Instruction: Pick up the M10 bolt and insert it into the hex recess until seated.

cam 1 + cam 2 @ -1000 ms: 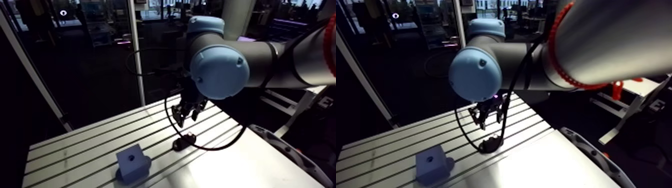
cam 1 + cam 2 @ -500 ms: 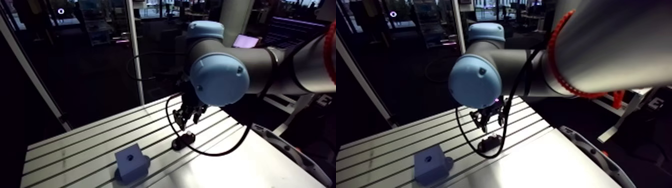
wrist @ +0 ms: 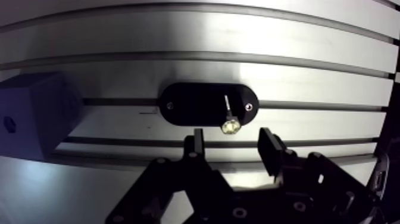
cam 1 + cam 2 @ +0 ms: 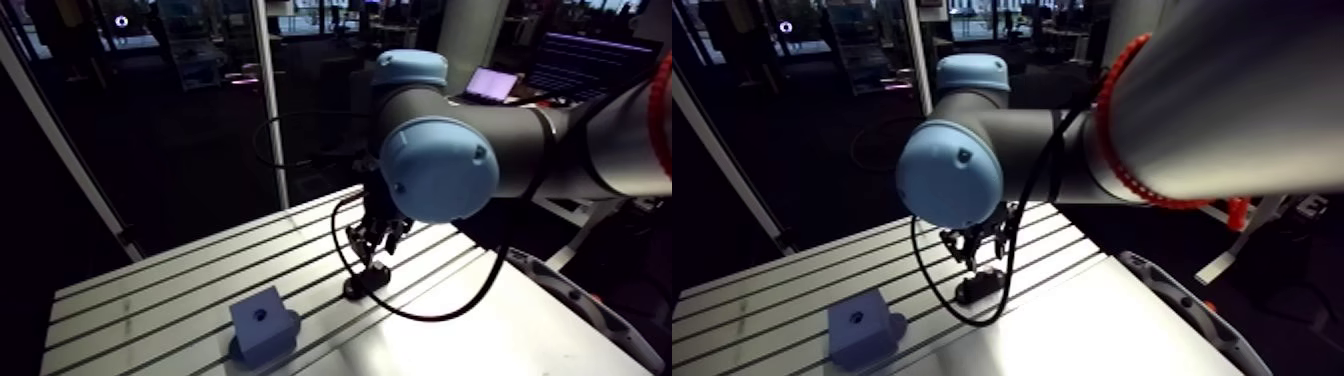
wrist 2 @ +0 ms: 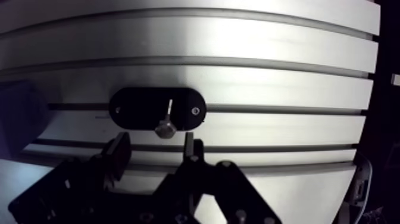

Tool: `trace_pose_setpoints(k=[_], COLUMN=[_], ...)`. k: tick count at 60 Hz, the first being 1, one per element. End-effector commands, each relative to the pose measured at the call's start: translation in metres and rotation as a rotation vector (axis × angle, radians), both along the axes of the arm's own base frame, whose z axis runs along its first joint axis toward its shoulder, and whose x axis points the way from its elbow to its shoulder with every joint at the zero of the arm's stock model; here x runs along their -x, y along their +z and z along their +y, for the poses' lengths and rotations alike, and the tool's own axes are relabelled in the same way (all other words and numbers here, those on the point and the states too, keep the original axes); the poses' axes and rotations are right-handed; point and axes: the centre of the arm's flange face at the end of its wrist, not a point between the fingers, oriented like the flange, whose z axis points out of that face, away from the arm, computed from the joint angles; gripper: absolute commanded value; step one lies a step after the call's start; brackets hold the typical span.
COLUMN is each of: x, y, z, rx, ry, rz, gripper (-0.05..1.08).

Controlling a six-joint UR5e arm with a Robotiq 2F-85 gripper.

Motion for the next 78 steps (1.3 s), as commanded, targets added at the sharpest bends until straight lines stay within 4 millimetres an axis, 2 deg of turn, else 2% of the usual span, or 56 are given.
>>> trace_pose_setpoints(k=[1, 78], x=[-0.002, 0.0], y=[-0.004, -0.02], z=[-0.001, 0.002], rx=[-0.013, -0.007], ry=[0.002, -0.004], rz=[0.017, 0.008], gripper=[0.46, 0.46])
